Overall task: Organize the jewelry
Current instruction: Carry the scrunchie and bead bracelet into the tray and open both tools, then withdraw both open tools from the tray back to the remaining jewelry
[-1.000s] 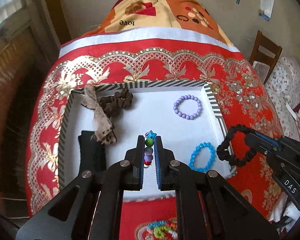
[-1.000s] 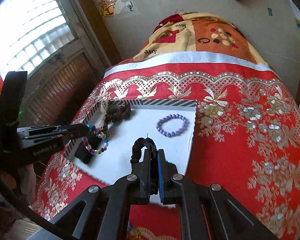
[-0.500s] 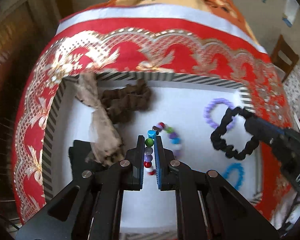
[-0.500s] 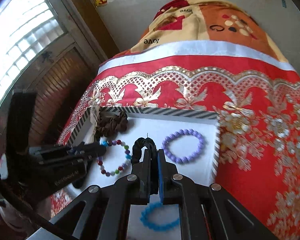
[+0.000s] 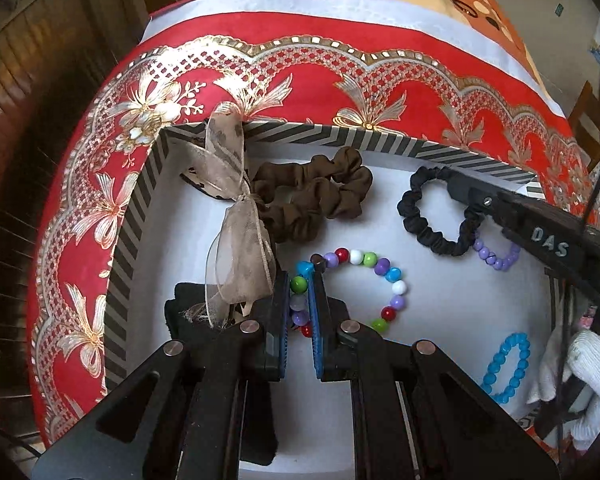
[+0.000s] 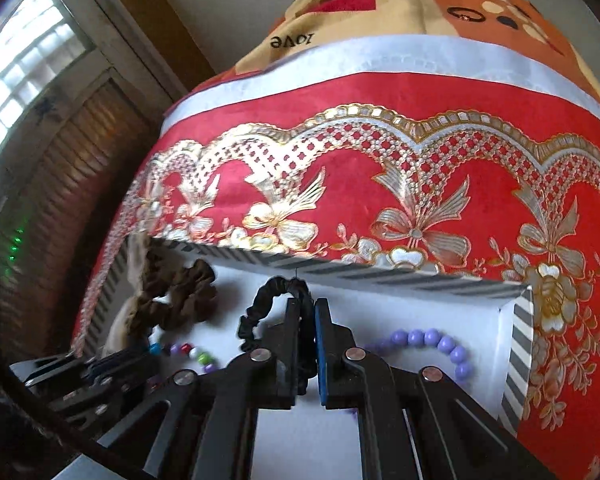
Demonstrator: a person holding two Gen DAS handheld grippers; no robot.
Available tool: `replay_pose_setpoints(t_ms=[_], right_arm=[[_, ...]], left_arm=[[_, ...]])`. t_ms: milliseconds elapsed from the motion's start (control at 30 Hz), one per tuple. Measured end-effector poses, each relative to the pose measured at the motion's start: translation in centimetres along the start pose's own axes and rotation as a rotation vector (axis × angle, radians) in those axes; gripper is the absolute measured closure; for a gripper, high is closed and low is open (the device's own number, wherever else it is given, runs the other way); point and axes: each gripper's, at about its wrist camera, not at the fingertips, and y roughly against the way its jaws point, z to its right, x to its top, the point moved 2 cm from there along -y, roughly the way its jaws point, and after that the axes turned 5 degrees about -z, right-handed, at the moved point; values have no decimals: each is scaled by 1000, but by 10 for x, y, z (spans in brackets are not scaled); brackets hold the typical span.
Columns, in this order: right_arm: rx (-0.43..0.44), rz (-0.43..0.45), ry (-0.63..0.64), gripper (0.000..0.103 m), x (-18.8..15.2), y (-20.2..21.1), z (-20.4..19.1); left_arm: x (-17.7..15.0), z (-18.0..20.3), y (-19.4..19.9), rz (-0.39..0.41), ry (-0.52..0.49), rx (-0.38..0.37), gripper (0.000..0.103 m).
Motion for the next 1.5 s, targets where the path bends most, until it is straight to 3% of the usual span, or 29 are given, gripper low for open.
replay_pose_setpoints(t_ms=[100, 167, 233, 467, 667, 1067, 1500], right_arm=[[-34, -15, 14, 92, 0, -5, 0], [-41, -13, 21, 76, -1, -5, 1], [-28, -9, 19, 75, -4, -1, 3], [-19, 20, 32, 75, -15, 24, 0], [-51, 35, 37, 63, -28, 47, -1], [-117, 73, 32, 60, -74, 96, -9], [-146, 102, -11, 52, -137, 141, -2]], left_arm=[[1, -1, 3, 14, 16, -1, 92], [1, -2, 3, 14, 30, -14, 78], [2, -1, 3, 10, 44, -26, 70], [-1, 1, 8, 16, 55, -21, 61], [-5, 6, 20, 43, 44, -2, 60], [-32, 10, 61, 106, 44, -1, 60], [-84, 28, 95, 154, 5, 17, 60]])
